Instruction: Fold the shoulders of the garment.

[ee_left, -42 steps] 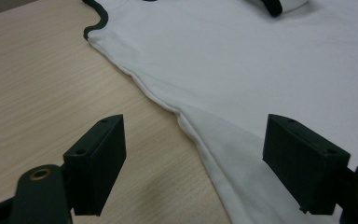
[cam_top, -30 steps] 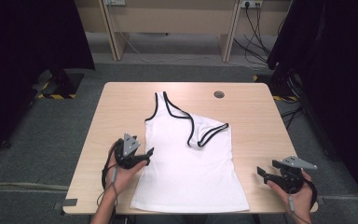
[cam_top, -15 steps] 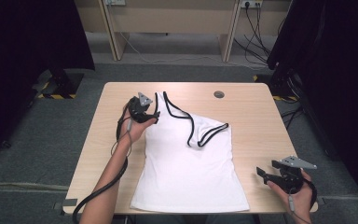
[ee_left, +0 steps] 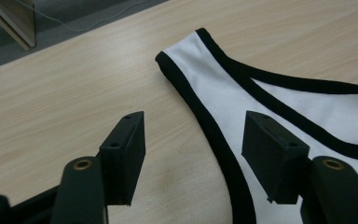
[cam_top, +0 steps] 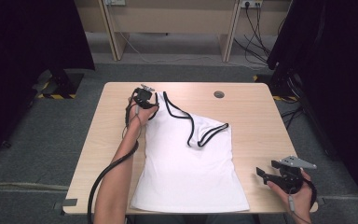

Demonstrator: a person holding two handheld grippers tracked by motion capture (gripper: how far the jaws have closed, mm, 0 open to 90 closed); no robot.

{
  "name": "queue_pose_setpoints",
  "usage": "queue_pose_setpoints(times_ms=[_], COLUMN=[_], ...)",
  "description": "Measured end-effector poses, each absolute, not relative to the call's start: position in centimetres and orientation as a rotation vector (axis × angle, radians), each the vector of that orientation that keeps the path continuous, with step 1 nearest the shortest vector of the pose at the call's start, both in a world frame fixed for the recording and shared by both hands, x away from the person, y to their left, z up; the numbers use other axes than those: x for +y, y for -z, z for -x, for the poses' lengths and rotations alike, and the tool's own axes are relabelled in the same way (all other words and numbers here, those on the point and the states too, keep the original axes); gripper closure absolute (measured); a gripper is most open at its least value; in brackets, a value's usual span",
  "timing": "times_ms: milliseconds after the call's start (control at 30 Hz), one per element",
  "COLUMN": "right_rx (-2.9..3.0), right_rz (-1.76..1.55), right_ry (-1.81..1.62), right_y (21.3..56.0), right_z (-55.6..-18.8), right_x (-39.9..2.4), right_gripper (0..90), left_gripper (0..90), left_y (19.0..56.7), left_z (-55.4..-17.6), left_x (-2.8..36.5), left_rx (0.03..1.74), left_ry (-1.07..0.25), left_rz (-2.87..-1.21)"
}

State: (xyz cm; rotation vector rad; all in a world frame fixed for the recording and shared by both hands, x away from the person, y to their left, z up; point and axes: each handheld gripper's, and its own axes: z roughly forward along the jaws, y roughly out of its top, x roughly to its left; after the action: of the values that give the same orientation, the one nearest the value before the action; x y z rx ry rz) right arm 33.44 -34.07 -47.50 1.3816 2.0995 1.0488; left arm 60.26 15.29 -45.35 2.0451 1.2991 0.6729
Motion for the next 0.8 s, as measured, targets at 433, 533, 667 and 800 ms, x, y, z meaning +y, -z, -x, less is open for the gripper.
queue_pose_setpoints(times_ms=[433,533,667,800], right_rx=[2.104,2.107,2.109,2.11], right_rz=[-1.376,-1.377,-1.377,-1.377], right_ry=[-1.059,-1.058,-1.061,-1.061], right_y=[47.5,47.5,47.5,47.5], right_z=[-33.4,-33.4,-33.5,-33.5], right_x=[-34.1,-34.1,-34.1,-34.1], right_gripper=[25.8,25.8,25.8,25.8], left_gripper=[46.7,47.6,48.4,50.2], left_y=[46.8,46.9,46.9,46.9], left_z=[-62.1,-62.3,-62.5,-62.5], left_x=[13.6,13.6,13.4,13.1], left_rx=[1.33,1.336,1.333,1.33], left_ry=[-0.618,-0.611,-0.609,-0.603], left_rz=[-2.075,-2.068,-2.069,-2.067])
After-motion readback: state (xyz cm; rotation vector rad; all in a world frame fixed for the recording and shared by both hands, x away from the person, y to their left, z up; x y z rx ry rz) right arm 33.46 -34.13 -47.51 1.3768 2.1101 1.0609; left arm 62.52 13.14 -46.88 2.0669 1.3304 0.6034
